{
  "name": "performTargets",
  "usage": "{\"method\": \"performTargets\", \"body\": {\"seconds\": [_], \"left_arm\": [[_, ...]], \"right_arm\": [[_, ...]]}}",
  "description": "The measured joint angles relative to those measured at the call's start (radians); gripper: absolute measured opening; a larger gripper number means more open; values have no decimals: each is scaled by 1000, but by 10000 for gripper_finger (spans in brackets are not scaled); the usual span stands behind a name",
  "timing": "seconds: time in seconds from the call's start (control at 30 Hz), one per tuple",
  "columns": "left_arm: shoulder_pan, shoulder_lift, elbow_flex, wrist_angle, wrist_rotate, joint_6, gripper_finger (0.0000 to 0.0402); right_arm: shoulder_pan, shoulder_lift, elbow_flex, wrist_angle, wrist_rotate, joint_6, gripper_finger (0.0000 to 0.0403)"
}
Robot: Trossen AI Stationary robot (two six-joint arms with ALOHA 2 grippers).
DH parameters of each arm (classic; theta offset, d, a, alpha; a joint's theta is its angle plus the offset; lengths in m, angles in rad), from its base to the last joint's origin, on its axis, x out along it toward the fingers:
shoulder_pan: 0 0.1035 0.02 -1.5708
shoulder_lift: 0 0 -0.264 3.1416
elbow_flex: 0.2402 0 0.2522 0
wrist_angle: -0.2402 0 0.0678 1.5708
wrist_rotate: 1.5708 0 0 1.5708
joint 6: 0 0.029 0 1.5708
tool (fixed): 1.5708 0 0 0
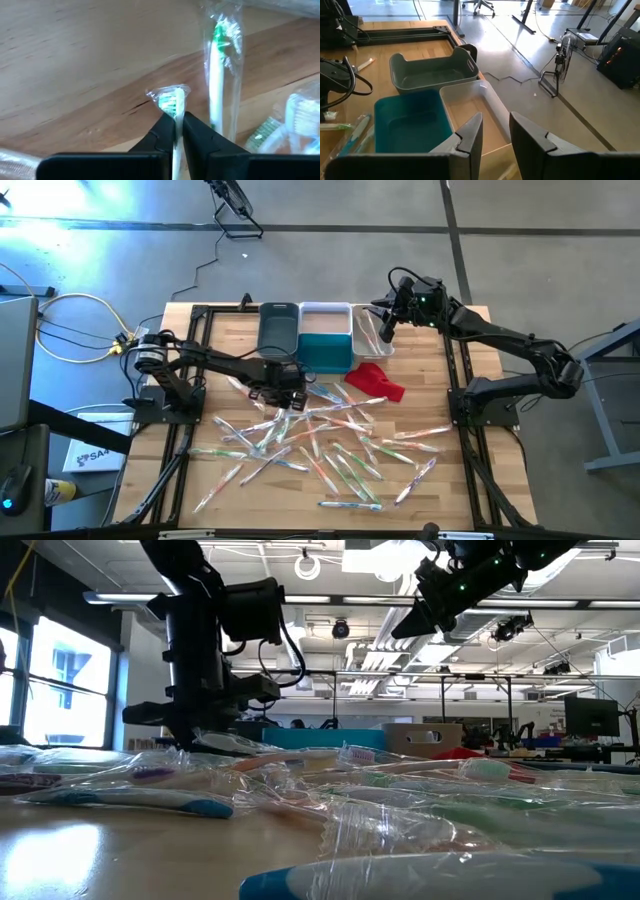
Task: Pick & Place Toothbrushes
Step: Put the green toothbrush into the transparent bin
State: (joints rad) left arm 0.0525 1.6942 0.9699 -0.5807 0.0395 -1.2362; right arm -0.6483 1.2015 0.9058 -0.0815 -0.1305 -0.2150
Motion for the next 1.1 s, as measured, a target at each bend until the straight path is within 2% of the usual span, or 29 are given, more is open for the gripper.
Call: {"method": "performTargets", "body": {"seconds": [0.3, 0.6, 0.87, 1.1], "left_arm": [[48, -75, 22, -1, 5, 48, 17], [173, -142, 111, -5, 10, 243, 16], [254, -154, 199, -6, 99, 399, 15], [262, -155, 230, 15, 136, 454, 15]], "right_arm": [[0, 0, 0, 3, 0, 0, 90], [0, 0, 0, 2, 1, 0, 90], [0, 0, 0, 1, 1, 0, 90], [0, 0, 0, 0, 1, 0, 90]]}}
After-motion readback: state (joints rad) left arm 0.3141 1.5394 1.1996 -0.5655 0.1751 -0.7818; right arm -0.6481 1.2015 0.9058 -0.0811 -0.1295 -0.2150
